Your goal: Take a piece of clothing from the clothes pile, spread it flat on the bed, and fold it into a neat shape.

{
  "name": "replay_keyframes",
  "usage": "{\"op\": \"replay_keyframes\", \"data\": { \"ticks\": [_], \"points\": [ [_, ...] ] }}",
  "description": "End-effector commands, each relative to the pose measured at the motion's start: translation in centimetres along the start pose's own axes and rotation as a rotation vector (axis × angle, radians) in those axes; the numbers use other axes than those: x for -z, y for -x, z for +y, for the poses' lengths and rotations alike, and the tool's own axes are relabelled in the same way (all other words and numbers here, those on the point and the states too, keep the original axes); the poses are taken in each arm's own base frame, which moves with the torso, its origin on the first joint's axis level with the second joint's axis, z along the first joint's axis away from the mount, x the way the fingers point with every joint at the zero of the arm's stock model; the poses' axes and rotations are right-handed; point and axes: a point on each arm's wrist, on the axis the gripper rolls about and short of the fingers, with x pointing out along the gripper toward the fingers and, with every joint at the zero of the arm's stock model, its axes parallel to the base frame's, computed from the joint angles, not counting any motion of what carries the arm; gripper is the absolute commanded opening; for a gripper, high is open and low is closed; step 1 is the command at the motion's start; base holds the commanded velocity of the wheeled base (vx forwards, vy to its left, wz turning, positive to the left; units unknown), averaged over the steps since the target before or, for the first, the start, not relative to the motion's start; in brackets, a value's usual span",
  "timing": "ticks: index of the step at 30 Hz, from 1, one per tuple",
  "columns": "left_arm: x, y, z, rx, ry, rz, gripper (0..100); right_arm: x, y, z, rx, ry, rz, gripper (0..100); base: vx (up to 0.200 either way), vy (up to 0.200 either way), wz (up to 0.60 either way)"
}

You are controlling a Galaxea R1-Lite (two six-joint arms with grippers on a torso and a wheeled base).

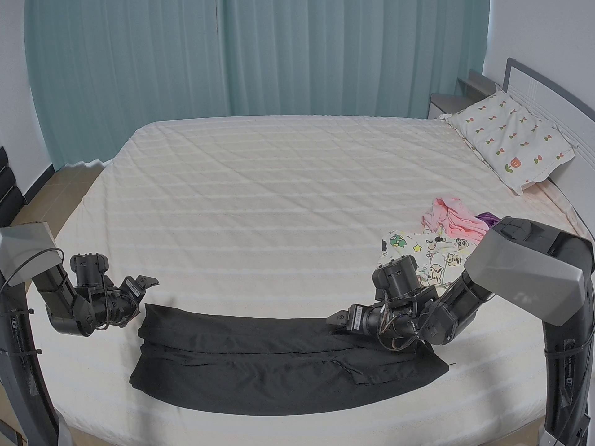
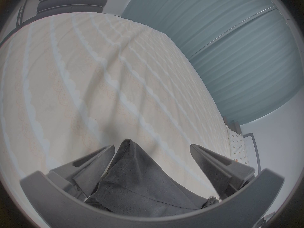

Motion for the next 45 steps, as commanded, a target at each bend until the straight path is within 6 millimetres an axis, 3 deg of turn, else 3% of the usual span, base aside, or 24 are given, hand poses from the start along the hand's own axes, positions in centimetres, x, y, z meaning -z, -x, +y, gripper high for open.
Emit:
{"op": "replay_keyframes", "data": {
  "ticks": [1,11,26,30,45],
  "points": [
    [0.0,-0.1,0.0,-0.002,0.0,-0.001,100,0.0,-0.6,1.0,0.008,0.032,-0.008,100,0.0,0.0,0.0],
    [-0.1,0.0,0.0,-0.003,0.0,-0.004,100,0.2,-1.2,2.2,0.066,0.098,-0.016,100,0.0,0.0,0.0],
    [0.0,0.0,0.0,-0.004,0.0,-0.003,100,1.4,-1.5,2.0,0.177,0.23,0.019,100,0.0,0.0,0.0],
    [0.0,0.0,0.0,-0.003,-0.002,-0.004,100,1.5,-2.5,2.1,0.178,0.237,0.02,100,0.0,0.0,0.0],
    [0.0,0.0,0.0,-0.002,-0.001,-0.005,100,-0.7,-4.4,3.5,0.179,0.068,-0.126,100,0.0,0.0,0.0]
  ]
}}
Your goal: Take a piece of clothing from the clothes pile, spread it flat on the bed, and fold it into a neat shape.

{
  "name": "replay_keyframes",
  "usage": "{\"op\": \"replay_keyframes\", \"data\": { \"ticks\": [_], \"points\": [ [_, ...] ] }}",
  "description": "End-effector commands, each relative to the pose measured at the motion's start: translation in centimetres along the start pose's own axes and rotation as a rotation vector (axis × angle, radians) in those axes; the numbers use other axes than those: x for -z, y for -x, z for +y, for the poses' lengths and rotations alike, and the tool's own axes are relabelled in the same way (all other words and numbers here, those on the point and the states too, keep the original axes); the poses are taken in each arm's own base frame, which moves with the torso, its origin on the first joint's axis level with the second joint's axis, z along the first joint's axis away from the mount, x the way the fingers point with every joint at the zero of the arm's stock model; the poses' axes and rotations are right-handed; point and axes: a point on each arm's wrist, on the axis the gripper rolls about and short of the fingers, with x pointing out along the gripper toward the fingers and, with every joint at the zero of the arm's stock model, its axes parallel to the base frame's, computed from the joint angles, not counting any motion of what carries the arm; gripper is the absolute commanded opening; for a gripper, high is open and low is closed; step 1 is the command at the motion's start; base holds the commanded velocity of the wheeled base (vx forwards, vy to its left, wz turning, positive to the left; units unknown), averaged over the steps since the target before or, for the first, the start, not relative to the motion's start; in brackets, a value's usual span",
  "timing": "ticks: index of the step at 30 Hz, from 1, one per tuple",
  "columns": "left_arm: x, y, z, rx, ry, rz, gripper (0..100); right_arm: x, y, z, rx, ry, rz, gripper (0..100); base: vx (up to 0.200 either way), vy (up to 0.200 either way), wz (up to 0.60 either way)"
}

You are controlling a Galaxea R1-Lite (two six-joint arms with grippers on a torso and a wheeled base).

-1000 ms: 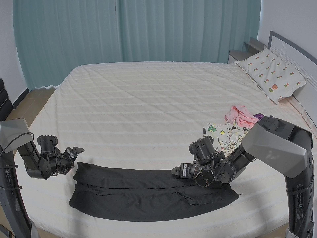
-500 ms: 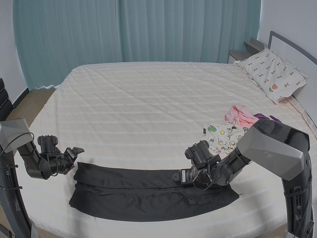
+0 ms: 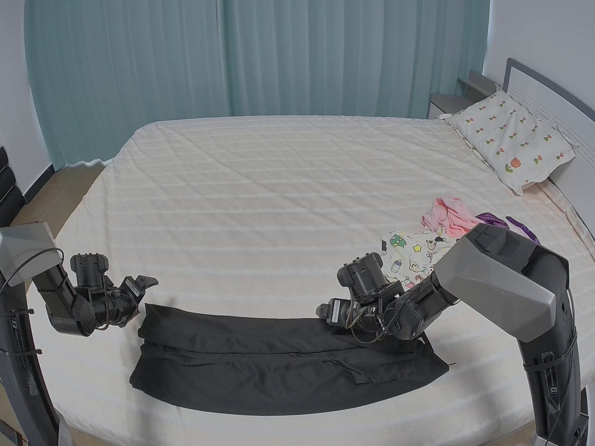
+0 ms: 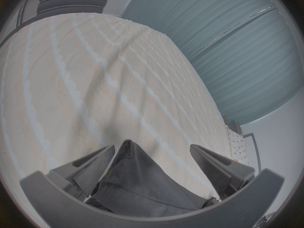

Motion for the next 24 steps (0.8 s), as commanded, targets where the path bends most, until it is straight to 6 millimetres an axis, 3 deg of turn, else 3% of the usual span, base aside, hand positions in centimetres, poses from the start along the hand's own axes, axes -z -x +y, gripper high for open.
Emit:
{"op": "replay_keyframes", "data": {
  "ticks": [1,12,24],
  "points": [
    [-0.1,0.0,0.0,0.0,0.002,-0.002,100,-0.2,-0.9,0.3,0.001,-0.043,-0.023,100,0.0,0.0,0.0],
    [0.0,0.0,0.0,0.001,0.0,-0.001,100,-1.2,-1.8,1.3,-0.032,-0.153,-0.065,100,0.0,0.0,0.0],
    [-0.1,0.0,0.0,-0.001,0.002,-0.003,100,-1.0,-3.0,1.2,-0.013,-0.157,-0.064,100,0.0,0.0,0.0]
  ]
}}
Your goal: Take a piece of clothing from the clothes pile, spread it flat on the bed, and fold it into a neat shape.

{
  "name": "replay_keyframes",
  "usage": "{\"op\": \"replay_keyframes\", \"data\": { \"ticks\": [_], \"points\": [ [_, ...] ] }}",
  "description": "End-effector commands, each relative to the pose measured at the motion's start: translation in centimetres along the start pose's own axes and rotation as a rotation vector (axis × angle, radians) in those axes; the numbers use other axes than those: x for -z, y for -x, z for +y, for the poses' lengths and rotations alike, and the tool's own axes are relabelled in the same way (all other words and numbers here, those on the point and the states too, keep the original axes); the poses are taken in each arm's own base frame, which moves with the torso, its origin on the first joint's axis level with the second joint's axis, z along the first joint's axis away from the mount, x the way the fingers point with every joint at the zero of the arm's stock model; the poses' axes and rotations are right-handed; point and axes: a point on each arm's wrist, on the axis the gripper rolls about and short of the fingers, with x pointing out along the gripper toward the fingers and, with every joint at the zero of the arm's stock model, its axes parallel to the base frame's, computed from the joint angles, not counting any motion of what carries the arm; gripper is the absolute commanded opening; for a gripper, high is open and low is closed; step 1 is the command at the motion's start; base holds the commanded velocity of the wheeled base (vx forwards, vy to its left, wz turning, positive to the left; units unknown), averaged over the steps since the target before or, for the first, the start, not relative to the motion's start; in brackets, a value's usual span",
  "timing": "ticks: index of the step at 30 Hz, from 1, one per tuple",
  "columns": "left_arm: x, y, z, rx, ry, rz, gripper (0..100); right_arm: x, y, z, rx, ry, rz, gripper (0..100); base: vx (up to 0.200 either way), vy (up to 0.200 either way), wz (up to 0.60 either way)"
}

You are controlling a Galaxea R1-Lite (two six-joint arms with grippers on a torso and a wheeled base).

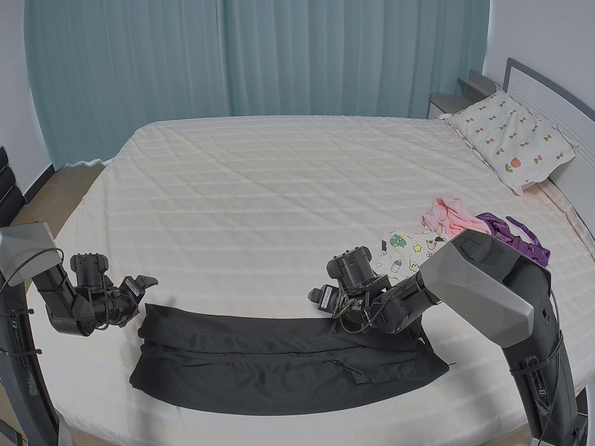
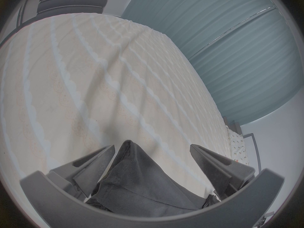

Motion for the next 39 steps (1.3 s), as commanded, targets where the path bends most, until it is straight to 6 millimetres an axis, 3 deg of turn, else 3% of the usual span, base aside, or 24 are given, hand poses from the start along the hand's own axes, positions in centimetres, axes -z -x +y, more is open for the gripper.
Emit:
{"op": "replay_keyframes", "data": {
  "ticks": [1,7,12,16,18,22,28,29,30,33,39],
  "points": [
    [0.0,0.0,0.0,0.0,0.001,-0.001,100,0.4,-0.4,-0.2,0.009,0.006,0.01,100,0.0,0.0,0.0],
    [0.0,0.0,0.0,0.0,0.002,0.0,100,0.7,-0.5,-0.4,0.022,0.01,0.028,100,0.0,0.0,0.0],
    [0.0,0.1,0.0,-0.001,0.002,0.001,100,-0.2,0.3,0.2,-0.009,-0.02,-0.014,100,0.0,0.0,0.0],
    [-0.3,0.5,-0.4,0.011,0.001,-0.005,100,-2.7,3.7,0.8,-0.028,-0.045,-0.062,100,0.0,0.0,0.0],
    [-0.4,0.7,-0.6,0.016,-0.001,-0.01,100,-2.9,4.3,0.6,-0.025,-0.043,-0.062,100,0.0,0.0,0.0],
    [-0.8,2.8,-1.9,0.051,-0.015,-0.037,100,-3.5,7.0,-1.0,-0.002,-0.051,-0.048,100,0.0,0.0,0.0],
    [-0.5,3.4,-2.6,0.048,-0.032,-0.018,100,-3.0,9.5,-3.5,0.025,-0.073,-0.013,100,0.0,0.0,0.0],
    [-0.4,3.9,-2.7,0.034,-0.03,-0.005,100,-2.8,10.7,-4.1,0.014,-0.076,-0.015,100,0.0,0.0,0.0],
    [-0.4,3.9,-2.7,0.034,-0.03,-0.005,100,-2.8,10.7,-4.1,0.014,-0.076,-0.015,100,0.0,0.0,0.0],
    [0.7,5.6,-2.2,-0.017,-0.014,0.062,100,-1.9,13.1,-5.6,-0.021,-0.097,-0.031,100,-0.133,0.0,0.0],
    [2.9,7.0,-0.7,-0.056,0.006,0.141,100,-1.3,14.5,-7.8,-0.027,-0.153,-0.034,100,-0.2,0.0,0.0]
  ]
}}
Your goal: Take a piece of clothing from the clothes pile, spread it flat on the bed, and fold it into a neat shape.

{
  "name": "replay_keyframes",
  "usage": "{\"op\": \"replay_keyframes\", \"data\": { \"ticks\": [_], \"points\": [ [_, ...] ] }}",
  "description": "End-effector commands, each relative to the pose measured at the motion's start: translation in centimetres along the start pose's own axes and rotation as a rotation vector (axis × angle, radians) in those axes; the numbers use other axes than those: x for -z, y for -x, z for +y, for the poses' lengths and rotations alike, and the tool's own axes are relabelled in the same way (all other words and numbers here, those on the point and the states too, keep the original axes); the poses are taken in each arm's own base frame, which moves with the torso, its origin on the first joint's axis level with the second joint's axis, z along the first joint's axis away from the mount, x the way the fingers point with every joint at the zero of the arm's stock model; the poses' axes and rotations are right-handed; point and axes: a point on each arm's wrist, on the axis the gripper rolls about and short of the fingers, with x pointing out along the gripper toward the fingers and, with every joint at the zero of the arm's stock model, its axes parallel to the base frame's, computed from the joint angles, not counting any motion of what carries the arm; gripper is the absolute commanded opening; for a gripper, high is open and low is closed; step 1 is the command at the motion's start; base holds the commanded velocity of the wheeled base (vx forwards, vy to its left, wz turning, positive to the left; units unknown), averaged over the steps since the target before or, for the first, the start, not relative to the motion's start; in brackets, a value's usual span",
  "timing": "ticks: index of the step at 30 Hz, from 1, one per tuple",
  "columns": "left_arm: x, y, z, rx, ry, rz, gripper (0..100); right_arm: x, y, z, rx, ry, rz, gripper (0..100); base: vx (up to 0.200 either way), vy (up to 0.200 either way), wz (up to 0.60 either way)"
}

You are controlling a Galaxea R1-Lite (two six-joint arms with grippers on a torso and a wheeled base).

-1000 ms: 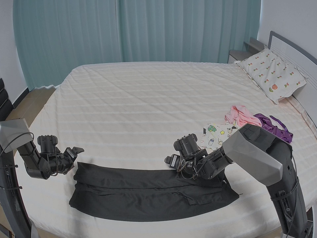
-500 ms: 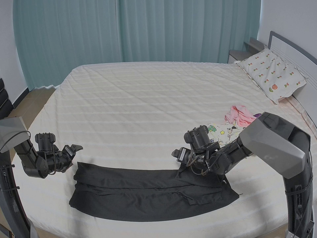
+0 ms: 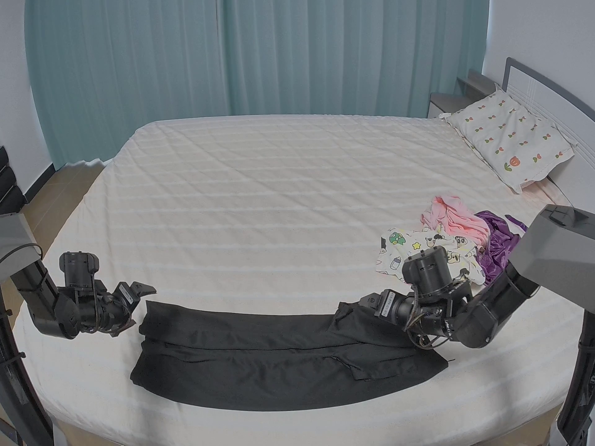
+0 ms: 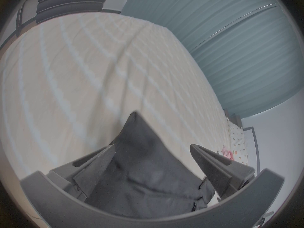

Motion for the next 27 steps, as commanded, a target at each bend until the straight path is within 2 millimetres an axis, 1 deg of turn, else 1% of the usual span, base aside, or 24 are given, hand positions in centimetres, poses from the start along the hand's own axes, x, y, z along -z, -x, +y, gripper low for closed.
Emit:
{"op": "replay_keyframes", "data": {
  "ticks": [1,4,5,7,10,13,16,19,22,27],
  "points": [
    [2.8,2.5,1.5,-0.047,0.011,0.088,100,-0.4,3.5,-3.1,-0.014,-0.103,-0.033,100,-0.2,0.0,0.0],
    [3.8,3.1,2.2,-0.068,-0.014,0.114,100,0.1,3.7,-4.6,-0.015,-0.147,-0.032,100,-0.2,0.0,0.0],
    [3.9,3.1,2.3,-0.07,-0.013,0.116,100,0.1,3.7,-4.7,-0.017,-0.148,-0.031,100,-0.2,0.0,0.0],
    [4.5,3.4,2.8,-0.084,-0.034,0.132,100,0.2,3.8,-5.5,-0.044,-0.179,-0.038,100,-0.2,0.0,0.0],
    [4.8,3.4,3.0,-0.098,-0.041,0.133,100,0.7,3.8,-6.4,-0.054,-0.214,-0.031,100,-0.2,0.0,0.0],
    [4.8,3.3,3.1,-0.103,-0.041,0.132,100,1.3,3.7,-6.9,-0.055,-0.226,-0.032,100,0.0,0.0,0.0],
    [5.1,2.7,3.4,-0.152,-0.049,0.124,100,2.1,3.2,-7.5,-0.046,-0.227,-0.021,100,0.0,0.0,0.0],
    [5.5,2.0,3.5,-0.206,-0.064,0.109,100,2.4,2.8,-7.7,-0.047,-0.226,-0.023,100,0.0,0.0,0.0],
    [5.9,1.4,3.6,-0.22,-0.079,0.097,100,2.4,2.6,-7.7,-0.046,-0.227,-0.022,100,0.0,0.0,0.0],
    [6.2,-0.5,3.3,-0.25,-0.122,0.012,100,2.4,2.6,-7.7,-0.047,-0.243,-0.022,100,0.0,0.0,0.0]
  ]
}}
